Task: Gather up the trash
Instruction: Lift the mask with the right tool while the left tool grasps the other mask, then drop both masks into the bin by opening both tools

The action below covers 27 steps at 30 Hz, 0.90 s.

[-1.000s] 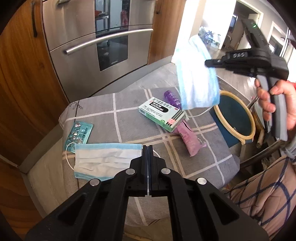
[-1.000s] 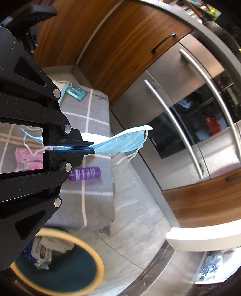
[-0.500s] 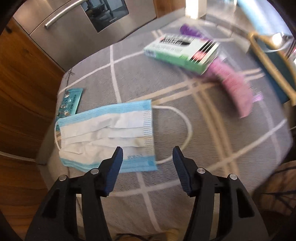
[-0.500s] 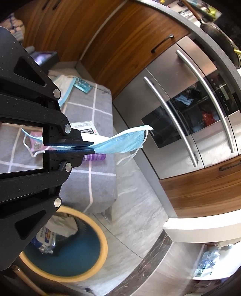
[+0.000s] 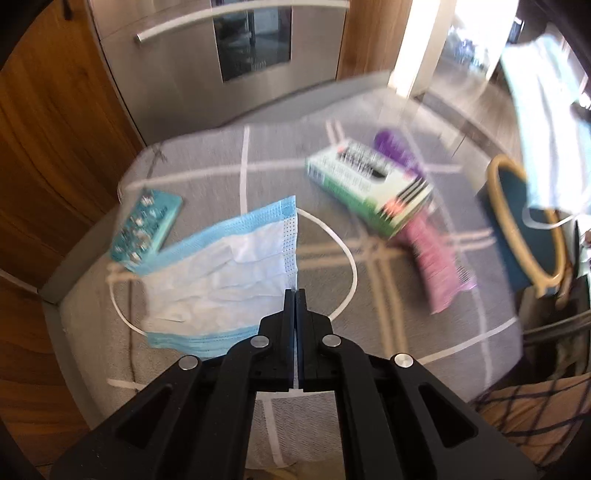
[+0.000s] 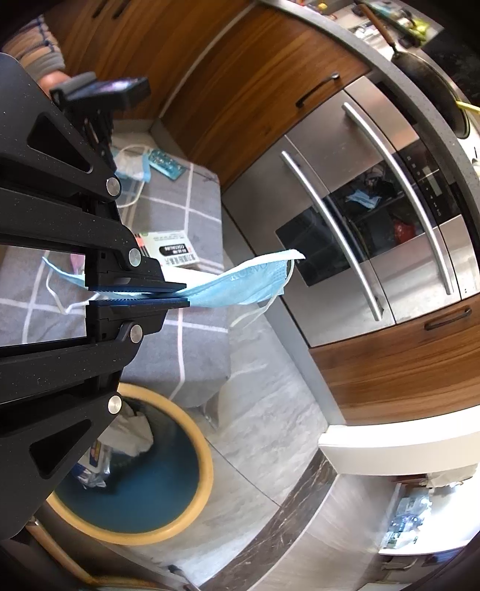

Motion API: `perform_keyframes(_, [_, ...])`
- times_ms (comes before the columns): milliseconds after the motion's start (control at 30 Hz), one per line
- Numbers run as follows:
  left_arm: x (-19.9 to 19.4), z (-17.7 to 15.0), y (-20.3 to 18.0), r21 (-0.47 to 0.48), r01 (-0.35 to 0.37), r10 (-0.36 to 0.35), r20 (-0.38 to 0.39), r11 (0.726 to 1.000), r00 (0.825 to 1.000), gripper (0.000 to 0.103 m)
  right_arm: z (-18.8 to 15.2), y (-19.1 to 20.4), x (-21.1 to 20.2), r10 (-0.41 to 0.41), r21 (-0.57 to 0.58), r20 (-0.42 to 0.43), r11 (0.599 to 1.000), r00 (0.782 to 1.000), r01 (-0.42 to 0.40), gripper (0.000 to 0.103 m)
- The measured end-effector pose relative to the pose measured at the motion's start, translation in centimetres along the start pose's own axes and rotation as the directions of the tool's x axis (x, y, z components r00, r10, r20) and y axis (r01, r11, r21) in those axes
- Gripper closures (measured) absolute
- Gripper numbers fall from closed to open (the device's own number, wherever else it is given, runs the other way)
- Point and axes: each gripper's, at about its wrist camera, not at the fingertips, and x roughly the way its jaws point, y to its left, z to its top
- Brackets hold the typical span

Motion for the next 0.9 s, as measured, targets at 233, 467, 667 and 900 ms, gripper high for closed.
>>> perform_keyframes(233, [-6.0, 2.6, -2.8, 0.012, 0.065, -0.066, 0.139, 0.998, 0.988, 0.103, 0.2, 0.1, -2.3, 0.011, 0.002, 0.052, 1.0, 0.999, -0.012, 0.099])
perform_keyframes(467, [-10.5, 5.8, -8.0, 0.133, 0.126, -0.16, 0.291, 0.983, 0.943, 0.102, -0.2, -1.3, -6.3, -0.069, 0.029, 0.127, 0.997, 0.989, 0.066, 0.099])
perform_keyframes(667, [-13.4, 8.6, -13.8, 0.239, 0.264, -0.336, 0.348, 0.934, 0.875, 0.102, -1.3, -4.3, -10.1, -0.188, 0.081, 0.206, 0.981, 0.96, 0.175, 0.099])
perform_keyframes(900, [-12.7, 10.2, -21.0, 0.407, 0.369, -0.499, 0.282, 0.836, 0.819, 0.102, -2.2, -8.9, -10.1, -0.295, 0.146, 0.178, 0.951, 0.939, 0.271, 0.099])
